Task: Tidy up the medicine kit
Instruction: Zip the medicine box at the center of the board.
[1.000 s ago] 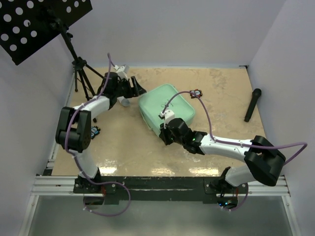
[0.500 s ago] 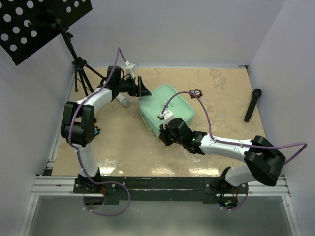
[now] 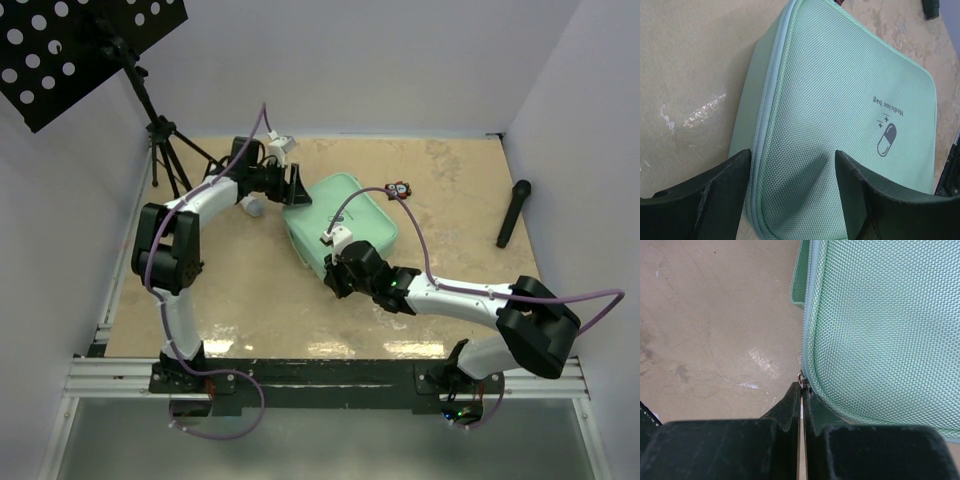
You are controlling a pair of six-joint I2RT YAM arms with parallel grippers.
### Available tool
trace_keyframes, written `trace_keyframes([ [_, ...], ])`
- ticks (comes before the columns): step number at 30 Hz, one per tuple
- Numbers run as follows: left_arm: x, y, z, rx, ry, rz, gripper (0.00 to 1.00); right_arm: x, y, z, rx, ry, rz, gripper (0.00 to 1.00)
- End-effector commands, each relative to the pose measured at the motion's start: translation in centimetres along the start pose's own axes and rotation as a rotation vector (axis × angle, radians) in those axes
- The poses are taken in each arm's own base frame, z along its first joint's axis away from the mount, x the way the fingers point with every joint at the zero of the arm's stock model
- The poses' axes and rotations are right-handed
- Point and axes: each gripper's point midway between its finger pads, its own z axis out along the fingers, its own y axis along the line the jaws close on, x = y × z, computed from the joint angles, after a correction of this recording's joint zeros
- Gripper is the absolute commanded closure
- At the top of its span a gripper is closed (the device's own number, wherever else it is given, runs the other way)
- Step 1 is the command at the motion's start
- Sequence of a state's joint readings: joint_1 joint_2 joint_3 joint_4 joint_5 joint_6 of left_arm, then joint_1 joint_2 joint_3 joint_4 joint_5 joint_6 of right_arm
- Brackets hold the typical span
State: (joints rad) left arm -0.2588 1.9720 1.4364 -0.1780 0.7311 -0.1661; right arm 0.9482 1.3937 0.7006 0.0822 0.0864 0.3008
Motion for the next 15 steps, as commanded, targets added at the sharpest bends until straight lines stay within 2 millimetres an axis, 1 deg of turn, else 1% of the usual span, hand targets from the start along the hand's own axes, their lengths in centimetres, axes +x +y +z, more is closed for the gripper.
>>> trace_keyframes([
  [1, 0.2, 0.0, 0.1, -0.033, 0.026, 0.008, 0.27, -4.1, 1.6, -0.9, -0.063, -0.125, -0.007, 1.0],
  [3, 0.0, 0.3, 0.0, -0.051, 0.021, 0.008, 0.25, -4.0, 1.7, -0.9, -0.065, -0.123, -0.009, 1.0],
  [4, -0.1, 0.0, 0.0, -0.04, 0.017, 0.013, 0.24, -4.0, 1.7, -0.9, -0.064, -0.123, -0.008, 1.0],
  [6, 0.0, -0.4, 0.2, -0.029, 0.017, 0.013, 0.27, -4.0, 1.7, -0.8, -0.066, -0.125, -0.009, 1.0],
  [9, 1.4, -0.3, 0.9, -0.032, 0.06, 0.017, 0.43, -4.0, 1.7, -0.7, -0.066, -0.123, -0.008, 1.0],
  [11, 2.0, -0.3, 1.0, -0.024, 0.074, 0.006, 0.56, -4.1, 1.7, -0.7, -0.065, -0.125, -0.007, 1.0],
  [15, 2.4, -0.7, 1.1, -0.001, 0.079, 0.002, 0.81, -4.2, 1.6, -0.8, -0.063, -0.13, -0.005, 1.0],
])
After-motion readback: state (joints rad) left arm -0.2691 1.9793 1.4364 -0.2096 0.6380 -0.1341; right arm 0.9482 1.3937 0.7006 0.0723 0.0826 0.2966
